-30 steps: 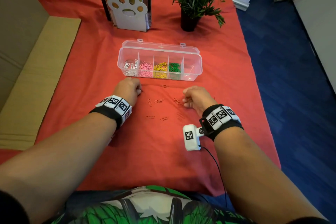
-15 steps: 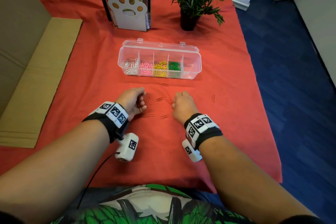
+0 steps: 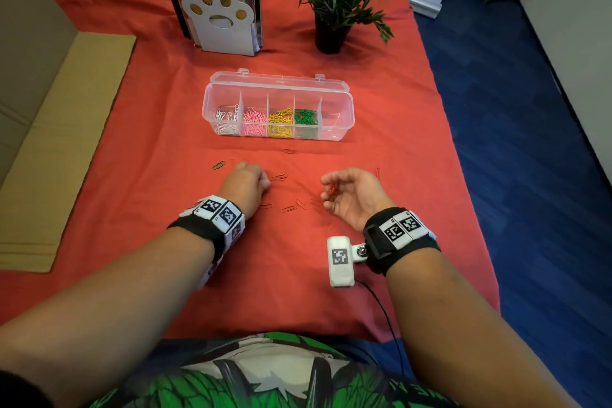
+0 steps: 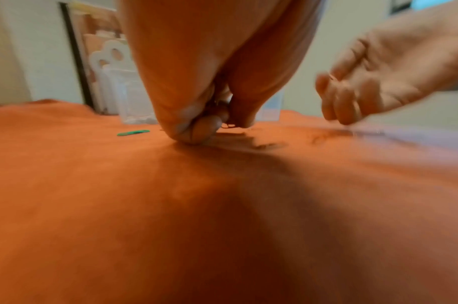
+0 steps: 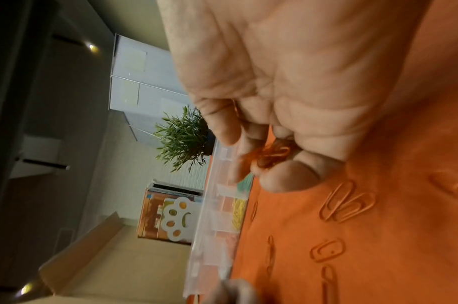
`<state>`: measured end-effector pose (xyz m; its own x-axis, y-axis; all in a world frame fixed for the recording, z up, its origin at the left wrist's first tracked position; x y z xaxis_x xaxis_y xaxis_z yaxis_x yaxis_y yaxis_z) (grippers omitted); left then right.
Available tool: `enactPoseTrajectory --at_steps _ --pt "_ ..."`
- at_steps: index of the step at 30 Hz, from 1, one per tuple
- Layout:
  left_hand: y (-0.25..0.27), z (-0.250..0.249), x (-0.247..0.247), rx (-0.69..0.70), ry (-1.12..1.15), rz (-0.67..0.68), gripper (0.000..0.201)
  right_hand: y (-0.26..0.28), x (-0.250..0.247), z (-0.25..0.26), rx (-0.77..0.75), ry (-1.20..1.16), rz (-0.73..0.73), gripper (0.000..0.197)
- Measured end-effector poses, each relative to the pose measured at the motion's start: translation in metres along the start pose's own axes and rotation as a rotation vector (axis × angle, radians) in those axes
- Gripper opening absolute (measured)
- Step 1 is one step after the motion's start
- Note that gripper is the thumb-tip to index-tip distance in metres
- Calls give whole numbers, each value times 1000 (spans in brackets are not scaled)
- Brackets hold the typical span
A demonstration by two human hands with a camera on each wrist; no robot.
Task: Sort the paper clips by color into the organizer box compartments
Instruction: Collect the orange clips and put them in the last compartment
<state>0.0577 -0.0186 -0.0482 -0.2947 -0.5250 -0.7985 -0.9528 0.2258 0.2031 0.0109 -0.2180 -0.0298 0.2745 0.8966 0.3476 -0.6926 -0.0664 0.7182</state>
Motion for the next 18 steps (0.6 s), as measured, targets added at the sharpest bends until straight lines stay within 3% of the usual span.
enactPoseTrajectory --at_steps 3,7,8,10,12,16,18 --pt "-1 -1 -2 -154 191 35 14 -1 -2 -4 11 172 -99 20" --pt "6 -12 -3 -459 1003 116 25 -6 0 -5 -105 1023 -249 10" --pt "7 -15 -4 -516 1152 117 25 -6 3 -6 -151 1202 -273 6" --pt "6 -18 -7 -566 1277 115 25 -7 9 -16 -249 1442 -305 23" --pt "1 -19 -6 -531 1150 105 24 -8 15 -26 -350 1597 -335 35" --pt "-8 -22 -8 -166 275 -7 11 -1 25 -33 -385 1725 -372 31" --pt "-9 -22 -4 -24 -44 14 23 0 28 -34 -365 1756 -357 32"
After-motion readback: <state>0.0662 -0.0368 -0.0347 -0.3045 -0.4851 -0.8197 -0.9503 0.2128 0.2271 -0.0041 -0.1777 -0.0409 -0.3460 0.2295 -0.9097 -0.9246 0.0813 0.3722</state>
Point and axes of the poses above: each hand's wrist, its own y-axis away from the middle knuckle, its own x-axis out of the palm, z = x × y, the point moved 3 cm from there along -y, towards the middle knuckle, and after that the axes turned 1 degree about x, right-handed, at the moved point
